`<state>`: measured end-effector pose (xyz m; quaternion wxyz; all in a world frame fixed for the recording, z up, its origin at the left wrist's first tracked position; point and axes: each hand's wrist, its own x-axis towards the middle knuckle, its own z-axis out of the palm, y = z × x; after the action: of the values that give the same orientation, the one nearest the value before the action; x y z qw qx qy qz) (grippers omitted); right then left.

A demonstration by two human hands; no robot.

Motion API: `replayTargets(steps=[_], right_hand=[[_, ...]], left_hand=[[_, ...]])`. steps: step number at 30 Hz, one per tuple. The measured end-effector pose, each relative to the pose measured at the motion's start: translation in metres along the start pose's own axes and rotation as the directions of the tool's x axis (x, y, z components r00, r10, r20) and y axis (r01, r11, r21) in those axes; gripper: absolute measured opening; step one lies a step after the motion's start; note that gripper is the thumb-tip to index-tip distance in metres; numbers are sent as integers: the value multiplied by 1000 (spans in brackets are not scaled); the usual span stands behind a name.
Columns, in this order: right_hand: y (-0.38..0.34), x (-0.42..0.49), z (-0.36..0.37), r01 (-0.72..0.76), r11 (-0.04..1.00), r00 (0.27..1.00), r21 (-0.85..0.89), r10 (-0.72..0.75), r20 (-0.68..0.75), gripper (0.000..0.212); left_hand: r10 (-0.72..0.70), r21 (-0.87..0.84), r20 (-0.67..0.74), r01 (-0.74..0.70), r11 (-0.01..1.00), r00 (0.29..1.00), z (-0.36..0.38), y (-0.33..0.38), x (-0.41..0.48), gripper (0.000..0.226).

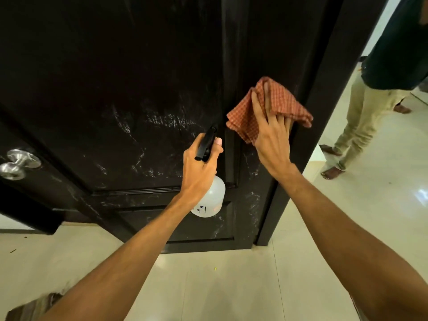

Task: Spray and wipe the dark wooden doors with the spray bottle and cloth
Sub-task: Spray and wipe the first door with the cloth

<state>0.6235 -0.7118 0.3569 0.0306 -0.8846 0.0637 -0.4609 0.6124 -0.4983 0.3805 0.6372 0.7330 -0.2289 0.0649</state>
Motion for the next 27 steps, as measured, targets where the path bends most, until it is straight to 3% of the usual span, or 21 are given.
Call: replayTargets(steps=[3, 6, 9, 12, 16, 18, 21, 23, 25, 27], right_hand=[[4, 16, 0, 1, 1000, 1000, 12, -1, -11, 90], [10, -49, 25, 6, 1000, 987, -7, -5, 161, 120], [22, -95, 40, 11, 999, 960, -32, -2, 279, 128], [23, -47, 24, 53, 998, 979, -29, -47, 200, 114], [15, 36, 0, 19, 998, 999, 52, -18, -37, 66], [11, 15, 11, 5, 999, 999, 45, -2, -53, 65], [20, -73, 46, 29, 999, 979, 24, -34, 199, 101], [25, -103, 55, 16, 1000, 959, 20, -21, 283, 111], [19, -78, 49, -8, 997, 969, 70, -10, 246, 101], [13, -31, 35, -27, 994, 992, 108, 13, 127, 77]], left_hand=[[-9, 7, -4, 9, 1000, 1000, 13, -4, -1, 23], [-26, -5, 6, 26, 1000, 1000, 22, -5, -4, 22], [-26, -17, 20, 27, 999, 999, 25, -6, -5, 14], [-23, 1, 10, 23, 1000, 1000, 25, -9, -2, 17], [-20, 12, -30, 20, 1000, 999, 30, -11, 5, 24], [-18, 10, -35, 19, 1000, 999, 33, -13, 6, 24], [4, -1, -14, -4, 1000, 1000, 33, -15, 3, 22], [3, 9, -15, -2, 1000, 1000, 29, -19, 0, 20], [-10, 20, -31, 11, 1000, 999, 24, -25, -2, 20], [-34, 24, -45, 35, 999, 998, 21, -33, -3, 19]])
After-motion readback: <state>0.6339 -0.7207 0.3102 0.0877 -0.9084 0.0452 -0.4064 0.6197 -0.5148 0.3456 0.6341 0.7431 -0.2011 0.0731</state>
